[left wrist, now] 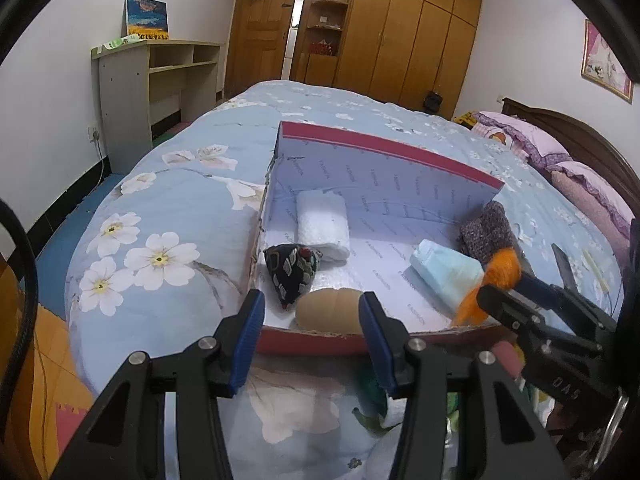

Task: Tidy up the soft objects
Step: 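Release the pouch in the box while the right tool releases the orange fish there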

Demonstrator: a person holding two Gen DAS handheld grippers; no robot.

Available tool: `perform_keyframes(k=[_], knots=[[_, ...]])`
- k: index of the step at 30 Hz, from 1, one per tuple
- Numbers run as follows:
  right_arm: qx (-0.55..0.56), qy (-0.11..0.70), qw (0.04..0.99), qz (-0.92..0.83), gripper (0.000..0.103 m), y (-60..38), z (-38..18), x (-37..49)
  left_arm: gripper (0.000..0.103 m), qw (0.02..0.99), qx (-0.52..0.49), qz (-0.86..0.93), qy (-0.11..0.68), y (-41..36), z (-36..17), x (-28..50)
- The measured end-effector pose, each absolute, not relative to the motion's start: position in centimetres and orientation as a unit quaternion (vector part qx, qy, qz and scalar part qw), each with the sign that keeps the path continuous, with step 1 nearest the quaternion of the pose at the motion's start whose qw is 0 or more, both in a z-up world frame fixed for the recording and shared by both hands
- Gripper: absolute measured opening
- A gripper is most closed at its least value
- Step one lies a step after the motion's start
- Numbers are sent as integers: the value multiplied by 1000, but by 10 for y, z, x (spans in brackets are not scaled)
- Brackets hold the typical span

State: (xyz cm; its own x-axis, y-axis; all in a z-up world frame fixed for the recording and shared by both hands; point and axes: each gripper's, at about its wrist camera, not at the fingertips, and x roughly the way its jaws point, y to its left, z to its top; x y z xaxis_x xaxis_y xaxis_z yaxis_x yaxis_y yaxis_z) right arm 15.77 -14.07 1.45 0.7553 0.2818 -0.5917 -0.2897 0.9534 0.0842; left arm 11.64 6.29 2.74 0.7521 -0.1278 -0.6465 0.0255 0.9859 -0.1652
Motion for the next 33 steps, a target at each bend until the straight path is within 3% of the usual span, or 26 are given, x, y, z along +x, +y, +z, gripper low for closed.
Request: perform_keyframes(k=[9, 14, 33], knots=[[25, 316, 935, 161, 62, -145, 17, 161, 52, 934, -75, -43, 347, 63, 28, 113], [36, 300, 937, 174, 69, -145, 25, 157, 52, 934, -75, -45, 346, 63, 29, 111], [42, 294, 942, 158, 69, -169, 35, 124, 53, 920, -92, -87, 370, 54, 31, 91]])
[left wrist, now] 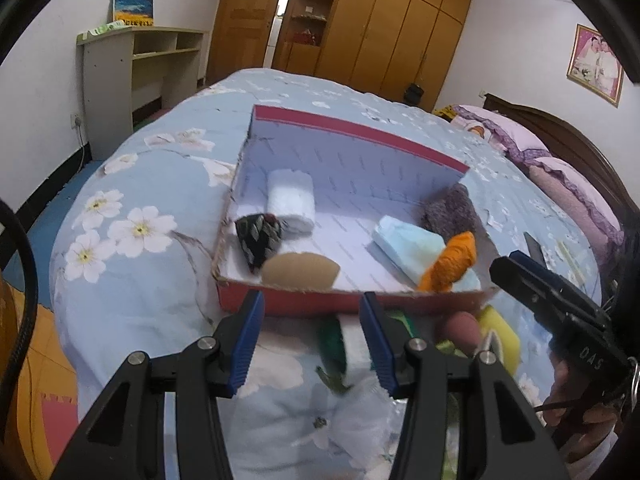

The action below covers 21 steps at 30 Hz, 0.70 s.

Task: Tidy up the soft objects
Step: 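Release the pouch in the box while the right tool releases the orange fish there, then grasp the green-white FIRST sock with the left tool while the right tool grasps the yellow sponge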

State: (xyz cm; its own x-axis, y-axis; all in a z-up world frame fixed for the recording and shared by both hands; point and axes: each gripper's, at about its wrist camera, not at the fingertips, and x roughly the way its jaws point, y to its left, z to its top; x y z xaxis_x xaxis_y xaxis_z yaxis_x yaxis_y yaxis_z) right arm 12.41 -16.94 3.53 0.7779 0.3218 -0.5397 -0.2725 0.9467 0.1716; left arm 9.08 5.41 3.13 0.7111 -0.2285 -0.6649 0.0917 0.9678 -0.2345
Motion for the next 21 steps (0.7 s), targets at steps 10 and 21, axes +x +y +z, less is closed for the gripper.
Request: perform_keyframes(k=[10, 21], knots=[[9, 292, 945, 149, 69, -178, 29, 88, 63, 906, -87, -111, 398, 34, 19, 91], [-15, 308, 943, 125, 69, -191, 8, 66, 64, 897, -89, -121, 416, 18, 8, 96]])
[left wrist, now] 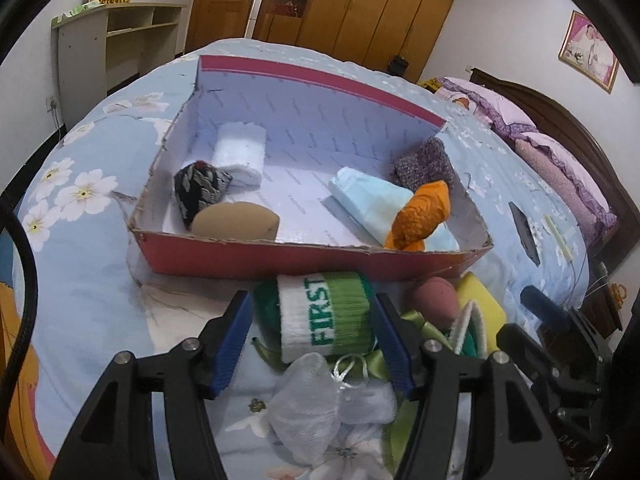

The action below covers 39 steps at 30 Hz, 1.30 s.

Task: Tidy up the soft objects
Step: 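Grasp the green-white FIRST sock with the left tool while the right tool grasps the yellow sponge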

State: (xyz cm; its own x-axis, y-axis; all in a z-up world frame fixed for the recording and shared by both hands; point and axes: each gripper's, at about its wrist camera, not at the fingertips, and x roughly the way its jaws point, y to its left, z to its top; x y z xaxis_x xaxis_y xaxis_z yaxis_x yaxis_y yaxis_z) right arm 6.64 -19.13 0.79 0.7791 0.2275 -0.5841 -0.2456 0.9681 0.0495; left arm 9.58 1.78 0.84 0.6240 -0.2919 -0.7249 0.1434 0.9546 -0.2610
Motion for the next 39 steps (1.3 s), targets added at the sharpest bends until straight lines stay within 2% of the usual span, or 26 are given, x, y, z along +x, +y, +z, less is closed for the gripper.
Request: perform_keyframes(k=[13, 39], knots=[[8, 321, 940, 112, 69, -212, -2, 68, 65, 889, -61, -105, 441, -2, -13, 110], [-10, 364, 923, 125, 70, -220, -23, 84, 75, 892, 1, -92, 442, -27, -34, 114]])
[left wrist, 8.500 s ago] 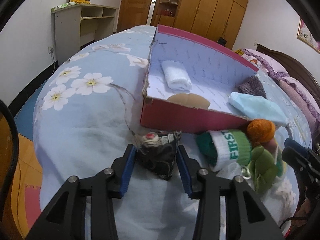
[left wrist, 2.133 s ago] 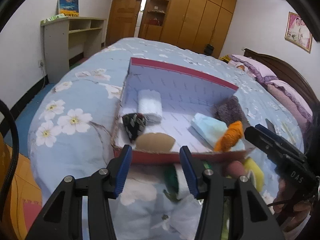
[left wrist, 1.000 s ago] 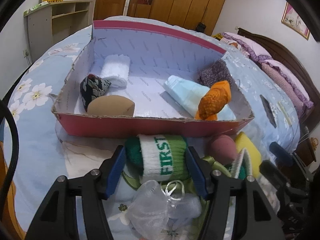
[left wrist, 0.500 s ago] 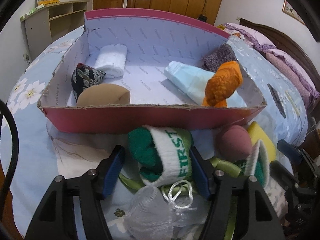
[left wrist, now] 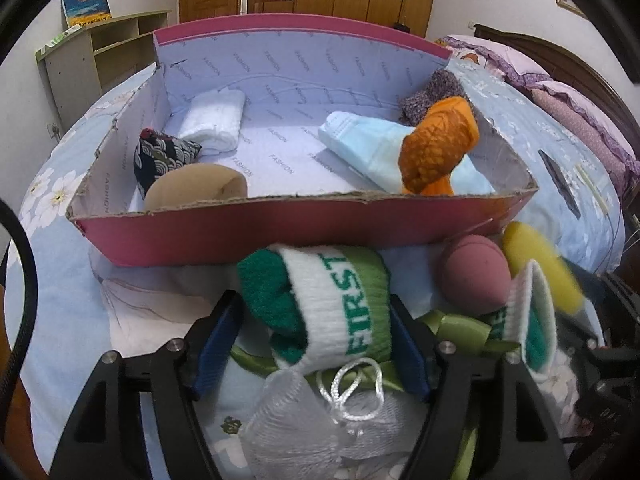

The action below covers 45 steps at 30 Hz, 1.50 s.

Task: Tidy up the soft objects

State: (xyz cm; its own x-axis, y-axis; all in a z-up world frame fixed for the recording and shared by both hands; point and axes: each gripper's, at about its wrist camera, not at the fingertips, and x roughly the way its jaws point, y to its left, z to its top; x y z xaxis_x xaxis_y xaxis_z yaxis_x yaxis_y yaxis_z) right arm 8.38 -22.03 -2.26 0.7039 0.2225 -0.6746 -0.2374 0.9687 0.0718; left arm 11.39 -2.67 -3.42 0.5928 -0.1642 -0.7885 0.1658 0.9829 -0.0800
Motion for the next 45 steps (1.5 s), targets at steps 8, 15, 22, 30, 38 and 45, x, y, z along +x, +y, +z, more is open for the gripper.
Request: perform_keyframes(k=[8, 15, 22, 30, 38, 45], knots=[[-26, 359, 922, 145, 70, -221, -17, 83, 72, 896, -8, -97, 434, -24, -30, 109], [-4, 387, 907, 168, 70, -222, -33, 101, 55, 902, -26, -97, 421, -11, -21, 97], [0, 383, 908, 168, 70, -223, -36, 102, 52, 907, -15, -96, 409, -11, -15, 88], [7, 370, 914, 163, 64, -224, -33, 93, 52, 913, -19, -93, 397, -5, -5, 82], [14, 348, 927, 142, 64, -227, -22, 77, 52, 919, -25, -89, 382, 5, 7, 73], [22, 334, 933, 136, 64, -228, -12, 64, 52, 923, -36, -81, 375, 20, 14, 64]])
